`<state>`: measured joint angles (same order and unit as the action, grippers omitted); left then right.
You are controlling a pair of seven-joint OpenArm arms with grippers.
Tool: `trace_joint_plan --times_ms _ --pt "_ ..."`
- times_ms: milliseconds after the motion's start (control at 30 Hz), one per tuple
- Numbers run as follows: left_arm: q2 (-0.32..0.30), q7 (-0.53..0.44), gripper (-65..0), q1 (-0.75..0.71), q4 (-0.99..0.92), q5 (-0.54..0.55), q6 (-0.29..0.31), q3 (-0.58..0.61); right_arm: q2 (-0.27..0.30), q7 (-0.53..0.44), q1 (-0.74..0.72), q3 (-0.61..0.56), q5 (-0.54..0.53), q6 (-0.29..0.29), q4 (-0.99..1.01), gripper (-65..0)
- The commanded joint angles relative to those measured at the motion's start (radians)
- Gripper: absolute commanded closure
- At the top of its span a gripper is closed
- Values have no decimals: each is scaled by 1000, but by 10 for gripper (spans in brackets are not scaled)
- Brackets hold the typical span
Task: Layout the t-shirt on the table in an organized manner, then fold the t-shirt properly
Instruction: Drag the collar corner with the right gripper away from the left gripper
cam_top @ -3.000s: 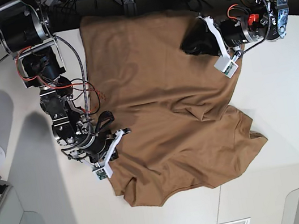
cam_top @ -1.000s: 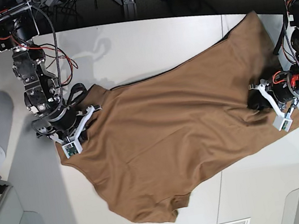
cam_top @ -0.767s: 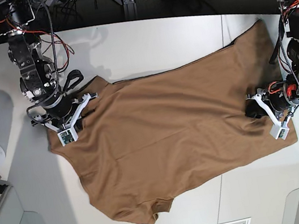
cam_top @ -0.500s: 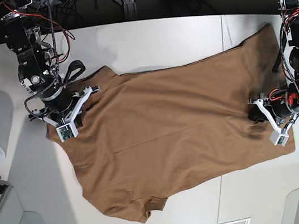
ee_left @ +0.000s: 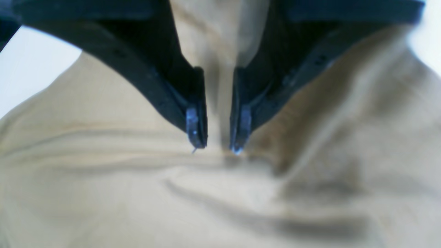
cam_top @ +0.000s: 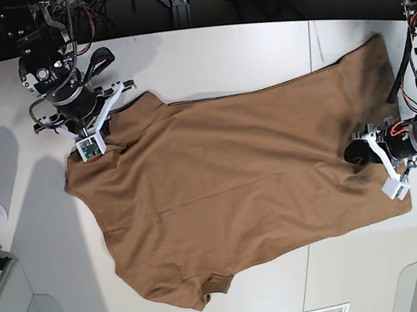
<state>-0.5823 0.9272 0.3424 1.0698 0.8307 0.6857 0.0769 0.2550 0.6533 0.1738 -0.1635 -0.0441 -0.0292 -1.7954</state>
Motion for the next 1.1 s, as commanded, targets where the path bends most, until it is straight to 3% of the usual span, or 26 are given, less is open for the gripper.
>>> trace_joint_plan --times_ms 0,200,333,800,1067 --pt "-18 -26 -149 18 14 15 12 -6 8 -24 4 5 3 3 -18 0" --pt "0 -54 -149 -13 13 -19 12 -6 8 -24 69 5 -5 3 -18 0" --pt "1 -56 -149 -26 12 -42 12 -6 5 -24 115 5 -50 -37 -18 0" --pt "0 -63 -149 -30 11 -50 12 -6 -156 -29 198 5 -114 -159 -19 0" --pt "-20 -63 -149 -30 11 -18 12 -6 -161 -32 199 24 -92 -158 -53 0"
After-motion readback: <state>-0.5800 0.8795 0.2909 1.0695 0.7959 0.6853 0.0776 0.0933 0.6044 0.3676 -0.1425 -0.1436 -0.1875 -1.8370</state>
